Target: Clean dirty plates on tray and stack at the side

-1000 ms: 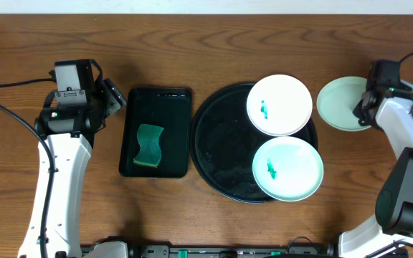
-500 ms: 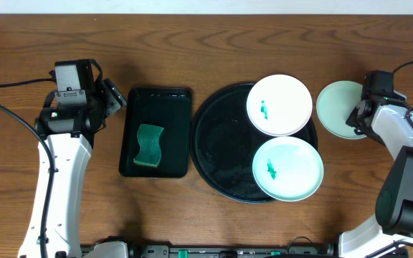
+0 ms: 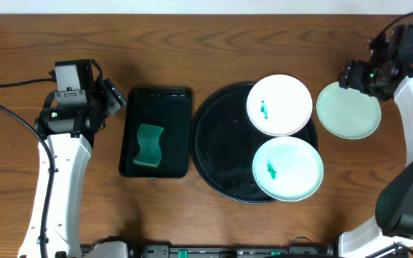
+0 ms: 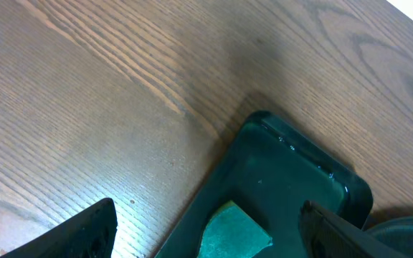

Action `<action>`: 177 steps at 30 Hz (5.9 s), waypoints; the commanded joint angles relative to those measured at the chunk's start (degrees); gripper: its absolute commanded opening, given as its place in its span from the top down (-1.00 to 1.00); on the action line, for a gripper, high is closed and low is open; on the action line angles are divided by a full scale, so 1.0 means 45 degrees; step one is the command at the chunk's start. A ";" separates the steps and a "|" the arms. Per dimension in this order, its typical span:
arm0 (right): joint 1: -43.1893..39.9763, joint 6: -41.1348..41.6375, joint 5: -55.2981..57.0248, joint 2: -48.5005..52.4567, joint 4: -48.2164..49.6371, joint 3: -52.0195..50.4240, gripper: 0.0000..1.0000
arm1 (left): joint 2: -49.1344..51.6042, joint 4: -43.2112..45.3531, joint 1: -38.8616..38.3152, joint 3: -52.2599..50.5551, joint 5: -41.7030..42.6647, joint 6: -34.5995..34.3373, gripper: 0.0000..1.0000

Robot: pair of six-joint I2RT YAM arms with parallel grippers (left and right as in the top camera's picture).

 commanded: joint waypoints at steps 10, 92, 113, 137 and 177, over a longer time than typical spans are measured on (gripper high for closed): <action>0.1209 -0.1564 -0.0792 -0.0121 0.1661 -0.2531 -0.18 | 0.0000 -0.0005 0.0053 0.0107 -0.0063 -0.0121 -0.62; 0.5615 0.0204 0.0583 -0.0107 0.6897 -0.6382 0.37 | 0.0000 -0.0005 0.0053 0.0107 -0.0063 -0.0117 -0.62; 0.5552 0.0374 0.0442 0.0505 0.7106 -0.6387 0.59 | 0.0000 -0.0005 0.0053 0.0107 -0.0063 -0.0117 -0.62; 0.5566 0.0845 0.0452 0.0627 0.7121 -0.6387 0.97 | 0.0000 -0.0005 0.0053 0.0107 -0.0063 -0.0117 -0.62; 0.5586 0.1807 0.0636 0.0627 0.6732 -0.6387 0.98 | 0.0554 -0.1462 -0.0879 -0.0015 0.2181 0.3405 -0.25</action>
